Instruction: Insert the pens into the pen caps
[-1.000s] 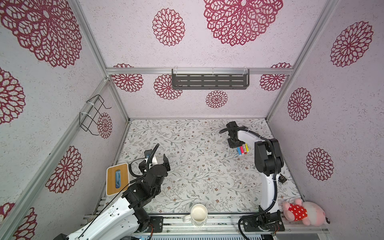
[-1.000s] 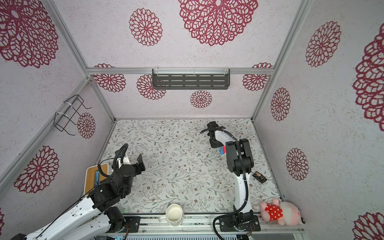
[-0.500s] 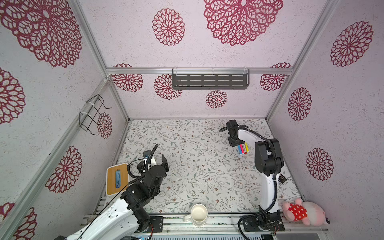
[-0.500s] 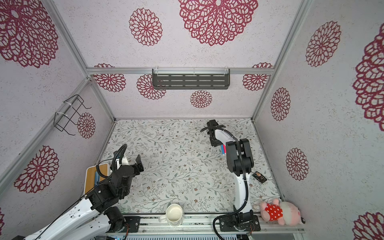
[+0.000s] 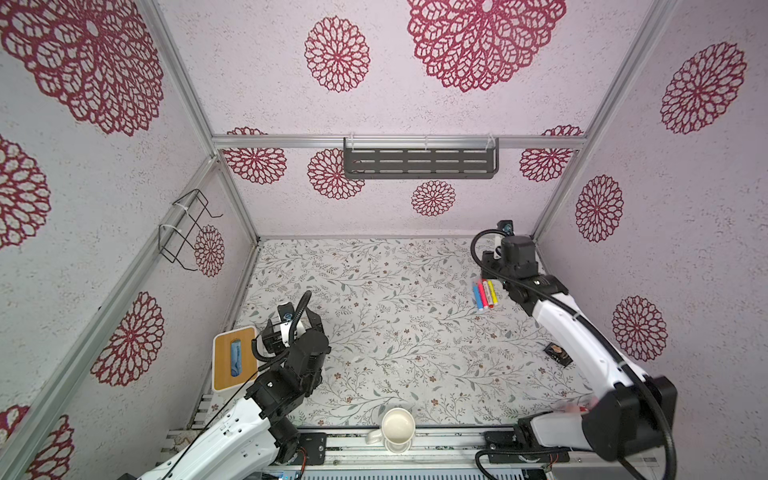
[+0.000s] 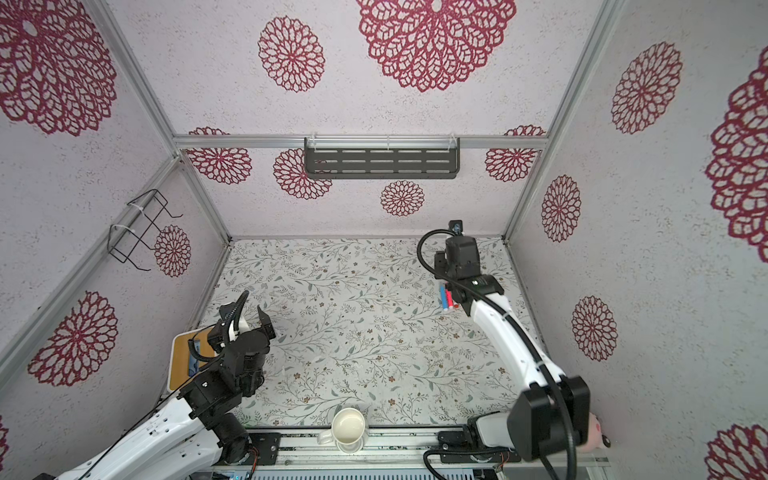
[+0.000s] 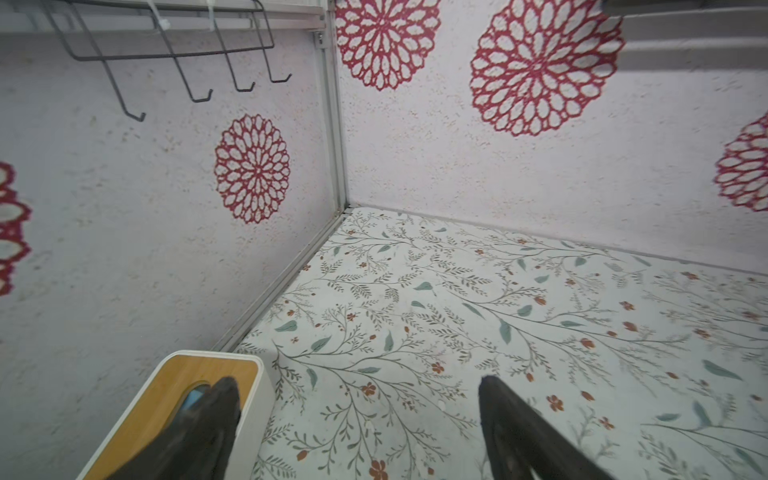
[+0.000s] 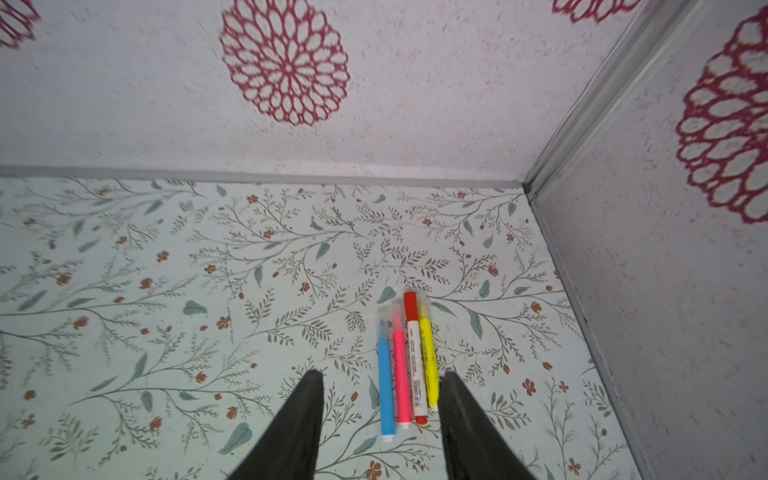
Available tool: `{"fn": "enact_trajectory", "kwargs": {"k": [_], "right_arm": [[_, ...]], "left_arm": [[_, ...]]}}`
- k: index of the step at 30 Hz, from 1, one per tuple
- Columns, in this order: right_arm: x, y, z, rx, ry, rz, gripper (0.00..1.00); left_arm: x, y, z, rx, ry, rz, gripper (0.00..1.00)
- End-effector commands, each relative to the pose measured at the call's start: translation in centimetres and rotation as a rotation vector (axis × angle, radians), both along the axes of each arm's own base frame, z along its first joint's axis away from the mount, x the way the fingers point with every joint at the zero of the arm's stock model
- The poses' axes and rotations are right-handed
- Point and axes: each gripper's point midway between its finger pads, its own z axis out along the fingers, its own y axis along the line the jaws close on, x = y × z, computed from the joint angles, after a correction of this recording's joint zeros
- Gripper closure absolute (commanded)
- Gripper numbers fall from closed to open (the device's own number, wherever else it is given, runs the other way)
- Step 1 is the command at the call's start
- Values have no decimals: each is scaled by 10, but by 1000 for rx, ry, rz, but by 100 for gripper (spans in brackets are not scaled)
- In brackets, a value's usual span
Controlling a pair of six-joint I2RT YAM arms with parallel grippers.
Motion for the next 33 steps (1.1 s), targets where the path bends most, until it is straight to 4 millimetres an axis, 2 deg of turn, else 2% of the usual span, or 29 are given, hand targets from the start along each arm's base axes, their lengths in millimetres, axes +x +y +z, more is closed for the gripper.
{"fn": "enact_trajectory", "kwargs": {"k": [1,2,4,9,13,15,16,18,22,24,26,29,30,33], "right_arm": [[-19,-7,0,80,-117,-30,39],[-30,-11,-2,82,-151,-28,2],[-49,-15,-8,66,-234,-4,1],[-91,-57,-50,24,-270,-182,1],[-107,-81,-89,-23,-216,-306,1],[-111,-84,-118,-11,-218,-320,1],[-113,-86,-121,-11,-255,-329,1],[-115,-85,-125,-21,-309,-303,1],[-119,-98,-130,-13,-387,-360,1],[-112,-103,-140,-44,-363,-382,1],[-100,-105,-141,-63,-339,-406,1],[-87,-105,-135,-67,-400,-409,1],[-84,-105,-130,-93,-433,-404,1],[-75,-109,-139,-125,-444,-413,2]], "left_arm": [[3,14,-2,38,-34,87,7],[5,16,-7,46,-26,94,7],[7,21,-10,62,-19,122,6],[19,30,-12,45,-16,142,6],[31,46,-18,52,-17,184,5],[37,60,-33,40,-13,221,6],[39,65,-41,33,-8,232,6],[45,70,-55,12,-19,217,6],[61,69,-60,28,-29,151,5],[70,73,-59,14,-55,138,5],[76,77,-57,19,-92,130,5],[81,80,-54,41,-151,136,5],[82,80,-56,50,-157,135,5],[85,83,-70,49,-190,111,5]]}}
